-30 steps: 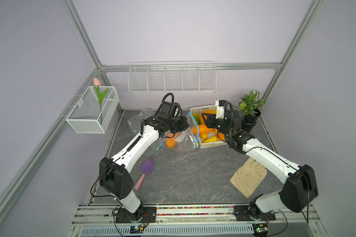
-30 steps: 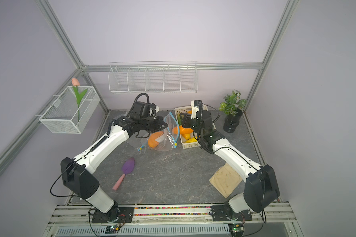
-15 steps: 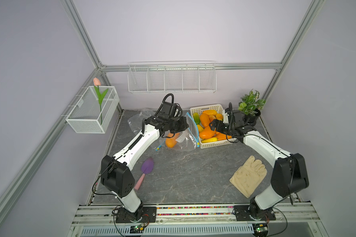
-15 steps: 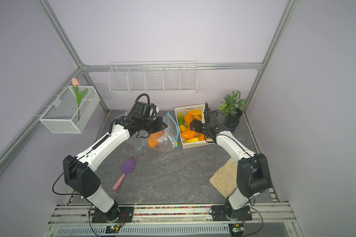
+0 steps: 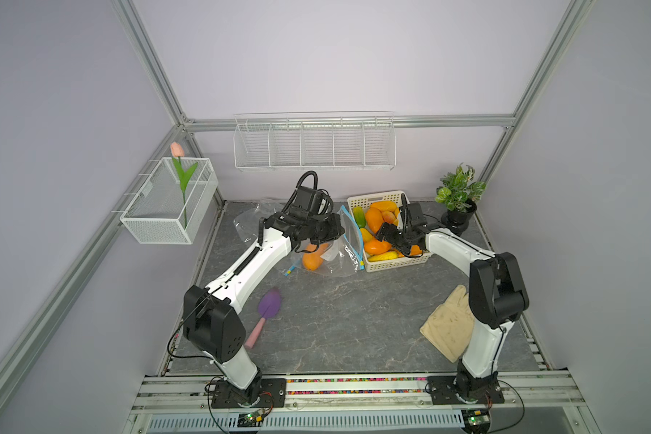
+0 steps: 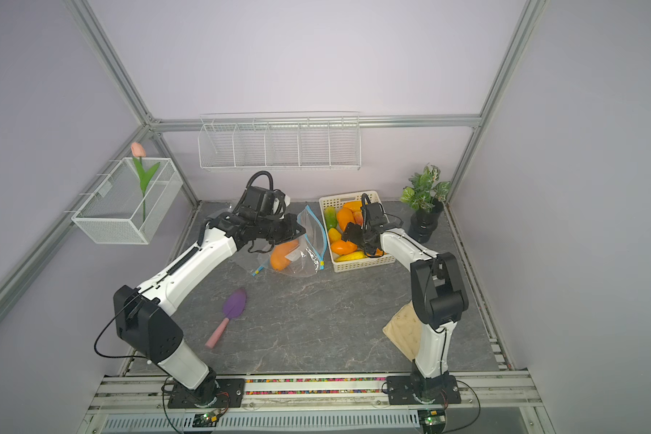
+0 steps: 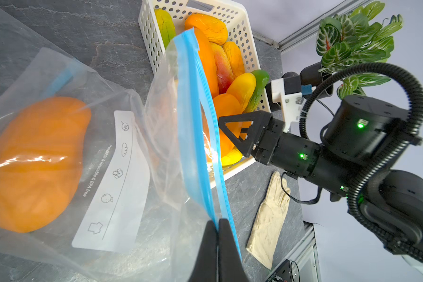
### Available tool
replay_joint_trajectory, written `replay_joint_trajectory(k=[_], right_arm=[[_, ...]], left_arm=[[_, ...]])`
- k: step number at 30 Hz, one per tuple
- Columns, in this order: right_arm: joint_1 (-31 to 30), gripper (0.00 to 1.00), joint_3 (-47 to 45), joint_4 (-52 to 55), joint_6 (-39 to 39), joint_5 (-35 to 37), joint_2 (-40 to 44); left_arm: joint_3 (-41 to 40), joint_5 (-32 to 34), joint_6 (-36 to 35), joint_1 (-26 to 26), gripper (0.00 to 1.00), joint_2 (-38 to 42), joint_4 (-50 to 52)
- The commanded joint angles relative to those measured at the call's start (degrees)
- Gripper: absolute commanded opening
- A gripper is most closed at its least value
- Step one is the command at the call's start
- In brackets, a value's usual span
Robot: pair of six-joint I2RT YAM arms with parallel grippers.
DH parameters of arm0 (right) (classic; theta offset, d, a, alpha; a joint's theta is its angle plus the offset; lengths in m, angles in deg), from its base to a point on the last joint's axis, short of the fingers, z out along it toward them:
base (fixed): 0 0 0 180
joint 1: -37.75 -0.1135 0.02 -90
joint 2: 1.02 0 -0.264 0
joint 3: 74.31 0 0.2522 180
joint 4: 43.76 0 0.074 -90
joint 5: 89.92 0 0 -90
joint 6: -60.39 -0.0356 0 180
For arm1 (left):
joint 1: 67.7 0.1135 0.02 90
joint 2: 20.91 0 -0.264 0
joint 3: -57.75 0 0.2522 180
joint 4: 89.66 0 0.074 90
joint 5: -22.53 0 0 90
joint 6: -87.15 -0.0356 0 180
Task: Place the mango in a zip-top bag and seal the zipper
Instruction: Pick up the mango from the basket.
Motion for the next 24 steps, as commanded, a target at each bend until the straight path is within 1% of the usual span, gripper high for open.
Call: replay_joint_trajectory(k=[1,6,9,10,11,14,15,18,20,24], right_arm=[[0.2,0.89,0.7,-1.1,-3.6,-0.9,-2.2],[0.1,0.89,1.4,-2.9,-5.1,-2.5,-4.5],[0.2,0.98,0.3,-4.9,-5.4,-2.6,-3.6],[0.2,0.98,0.0,-5.6,-5.4,-2.4,-3.1],[0.1,0.94,-0.3,-6.1,-5.4,-2.2,-2.4],[0.2,0.74,-2.0,-8.3,-5.3,-1.3,0.6],[0.2,0.70,-2.4,-8.9,-5.1,-0.8,1.8],[0.2,0.61,-2.1,-8.4,-3.2,0.3,4.3],[0.1,0.58,-1.8,-7.7,-2.1,0.9,6.0],[-0.2,0.50,-3.5,-12.0,0.6,0.9,12.2]], left_arm=[[-1.0,1.0,-1.1,0.4,0.00,1.7,0.7],[-1.1,0.5,-1.1,0.4,0.00,1.5,0.5],[-1.1,0.4,-1.2,0.4,0.00,1.6,0.5],[-1.0,0.3,-1.2,0.4,0.00,1.6,0.5],[-0.9,0.3,-1.3,0.4,0.00,1.5,0.5],[-0.8,0.1,-1.3,0.4,0.00,1.5,0.6],[-0.7,0.0,-1.3,0.4,0.00,1.5,0.6],[-0.8,0.2,-1.5,0.4,0.00,1.6,0.8],[-1.0,0.2,-1.5,0.4,0.00,1.8,0.8],[-0.9,0.1,-1.5,0.5,0.00,2.0,0.8]])
